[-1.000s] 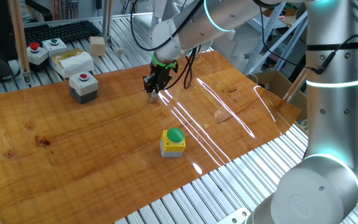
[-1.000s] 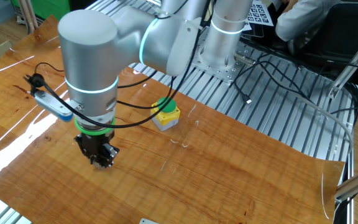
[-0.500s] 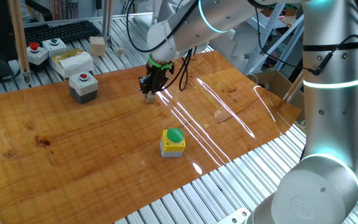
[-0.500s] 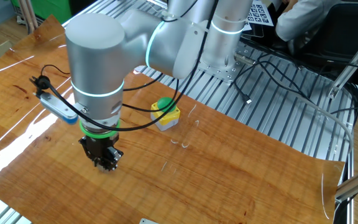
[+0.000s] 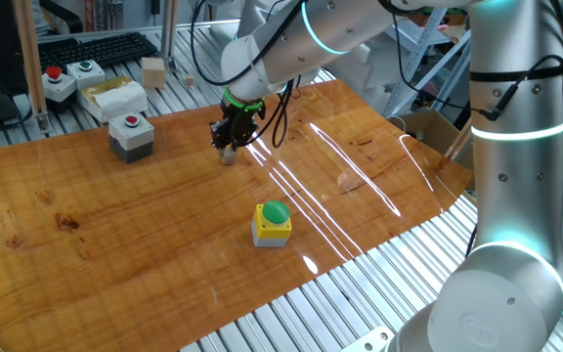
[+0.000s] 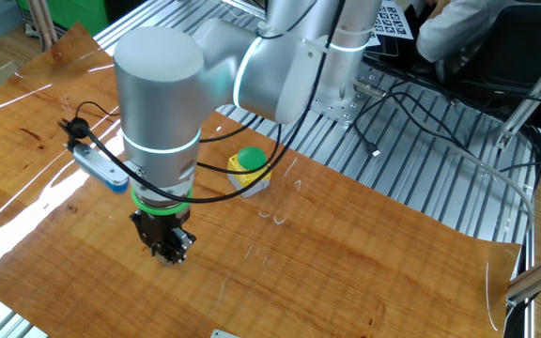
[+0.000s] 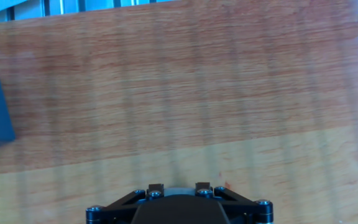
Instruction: Hold a small block with the gripper and sweep it from left to right on the table
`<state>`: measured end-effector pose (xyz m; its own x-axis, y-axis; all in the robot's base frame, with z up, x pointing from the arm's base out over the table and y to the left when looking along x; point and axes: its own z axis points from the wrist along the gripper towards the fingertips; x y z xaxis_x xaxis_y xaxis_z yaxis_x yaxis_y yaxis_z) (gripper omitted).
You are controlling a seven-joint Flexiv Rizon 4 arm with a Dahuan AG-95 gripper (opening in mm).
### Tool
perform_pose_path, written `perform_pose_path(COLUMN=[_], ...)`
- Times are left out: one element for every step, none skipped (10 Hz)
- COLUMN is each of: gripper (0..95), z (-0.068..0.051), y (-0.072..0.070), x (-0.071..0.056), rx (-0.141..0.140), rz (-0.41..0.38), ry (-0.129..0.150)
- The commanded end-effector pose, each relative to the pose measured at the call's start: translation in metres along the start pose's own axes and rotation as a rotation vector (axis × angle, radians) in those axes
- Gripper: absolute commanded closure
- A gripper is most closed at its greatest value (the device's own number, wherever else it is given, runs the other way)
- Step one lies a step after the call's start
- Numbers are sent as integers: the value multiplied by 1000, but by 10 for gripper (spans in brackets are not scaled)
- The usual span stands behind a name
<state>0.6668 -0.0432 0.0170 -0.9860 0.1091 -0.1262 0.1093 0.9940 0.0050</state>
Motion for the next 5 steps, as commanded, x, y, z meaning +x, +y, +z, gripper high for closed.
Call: perform_pose_path(gripper=[950,950,950,950,950], z=[5,5,6,6,6], y=[4,7,10,12,14], x=[1,1,2,2,3], rx=[-5,-9,-10,-11,-11], rz=[11,23,33,38,42], ry=[2,3,2,3,3])
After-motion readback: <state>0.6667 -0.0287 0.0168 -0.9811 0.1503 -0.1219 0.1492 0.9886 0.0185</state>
